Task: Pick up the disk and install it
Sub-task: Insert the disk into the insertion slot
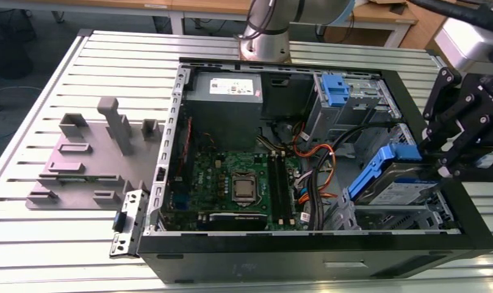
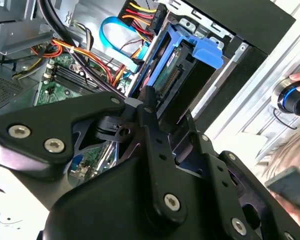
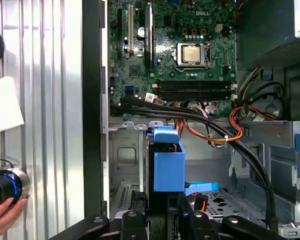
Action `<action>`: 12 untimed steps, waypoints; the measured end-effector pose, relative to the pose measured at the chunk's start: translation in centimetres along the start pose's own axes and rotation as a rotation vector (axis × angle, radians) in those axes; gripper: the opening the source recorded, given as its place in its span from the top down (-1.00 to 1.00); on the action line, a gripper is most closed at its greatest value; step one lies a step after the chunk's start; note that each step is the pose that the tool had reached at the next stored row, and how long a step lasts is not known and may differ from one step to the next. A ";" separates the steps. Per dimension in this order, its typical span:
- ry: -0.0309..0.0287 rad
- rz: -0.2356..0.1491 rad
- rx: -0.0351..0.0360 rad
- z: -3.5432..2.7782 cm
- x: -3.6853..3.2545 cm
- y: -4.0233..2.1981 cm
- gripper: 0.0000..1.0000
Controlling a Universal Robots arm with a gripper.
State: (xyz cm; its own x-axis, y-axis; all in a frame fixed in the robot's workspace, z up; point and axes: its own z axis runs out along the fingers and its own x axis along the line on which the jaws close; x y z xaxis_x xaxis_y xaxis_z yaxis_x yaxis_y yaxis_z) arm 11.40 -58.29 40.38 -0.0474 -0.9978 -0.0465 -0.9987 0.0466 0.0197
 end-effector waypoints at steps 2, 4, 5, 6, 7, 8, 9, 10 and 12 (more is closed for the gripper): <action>0.0000 0.000 0.0000 0.35 0.02 -0.01 0.31; -0.0003 0.000 -0.0001 0.73 0.03 -0.01 0.31; -0.0003 0.000 0.0000 0.87 0.04 -0.01 0.31; -0.0002 0.000 0.0000 0.96 0.04 -0.02 0.31; -0.0002 0.000 0.0000 1.00 0.04 -0.02 0.31; -0.0001 0.000 0.0000 1.00 0.05 -0.02 0.31; -0.0001 0.000 0.0000 1.00 0.05 -0.02 0.31; -0.0001 0.000 0.0000 1.01 0.05 -0.02 0.31; -0.0003 0.000 0.0000 1.04 0.05 -0.02 0.31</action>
State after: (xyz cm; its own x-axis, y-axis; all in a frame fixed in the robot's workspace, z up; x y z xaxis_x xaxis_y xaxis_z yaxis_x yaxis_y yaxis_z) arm 11.40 -58.29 39.34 -0.0475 -0.9978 -0.0468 -0.9987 0.0466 0.0196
